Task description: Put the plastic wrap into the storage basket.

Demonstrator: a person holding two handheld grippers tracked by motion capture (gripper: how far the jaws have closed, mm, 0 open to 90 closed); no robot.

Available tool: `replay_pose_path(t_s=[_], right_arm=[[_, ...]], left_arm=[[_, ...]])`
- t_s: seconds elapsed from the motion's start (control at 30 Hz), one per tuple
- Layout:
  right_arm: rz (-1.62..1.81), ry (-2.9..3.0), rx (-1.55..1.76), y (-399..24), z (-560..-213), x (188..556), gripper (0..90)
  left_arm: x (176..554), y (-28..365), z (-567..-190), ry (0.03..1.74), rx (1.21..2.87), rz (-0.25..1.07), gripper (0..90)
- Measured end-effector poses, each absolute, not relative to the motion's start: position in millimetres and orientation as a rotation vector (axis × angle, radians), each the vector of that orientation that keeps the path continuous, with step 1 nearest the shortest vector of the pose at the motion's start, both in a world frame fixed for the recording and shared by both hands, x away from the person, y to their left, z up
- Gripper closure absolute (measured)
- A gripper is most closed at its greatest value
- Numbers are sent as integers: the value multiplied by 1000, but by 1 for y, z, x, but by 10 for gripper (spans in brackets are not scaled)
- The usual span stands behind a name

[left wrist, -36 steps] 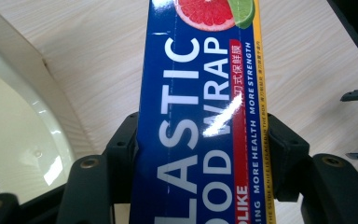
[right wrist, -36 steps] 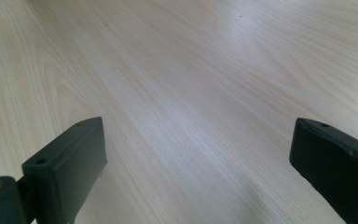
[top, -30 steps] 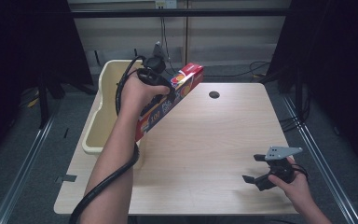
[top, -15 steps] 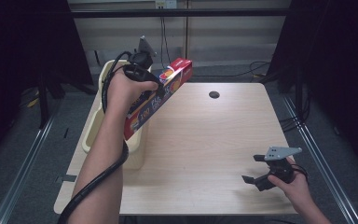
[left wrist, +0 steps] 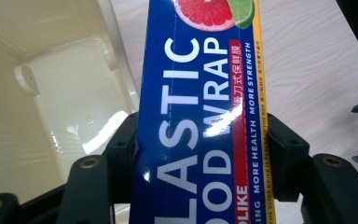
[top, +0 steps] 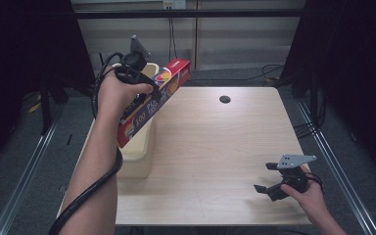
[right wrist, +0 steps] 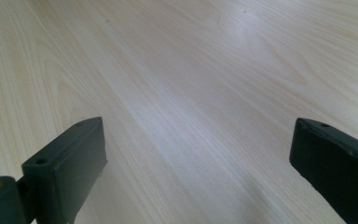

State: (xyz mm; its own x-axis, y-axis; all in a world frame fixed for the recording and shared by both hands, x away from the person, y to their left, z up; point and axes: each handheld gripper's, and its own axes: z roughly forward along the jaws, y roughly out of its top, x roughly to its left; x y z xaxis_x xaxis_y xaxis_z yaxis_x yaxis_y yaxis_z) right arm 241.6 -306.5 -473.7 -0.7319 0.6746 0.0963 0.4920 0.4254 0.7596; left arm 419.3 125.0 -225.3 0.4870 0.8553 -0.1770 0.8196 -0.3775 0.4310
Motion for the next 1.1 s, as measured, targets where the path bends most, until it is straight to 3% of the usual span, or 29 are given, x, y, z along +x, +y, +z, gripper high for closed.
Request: replay_pose_path(t_s=[1.1], right_arm=[[1186,2464,1016,-301,-473,242,37]], left_arm=[[403,185,-217,1609,2123,189,410]])
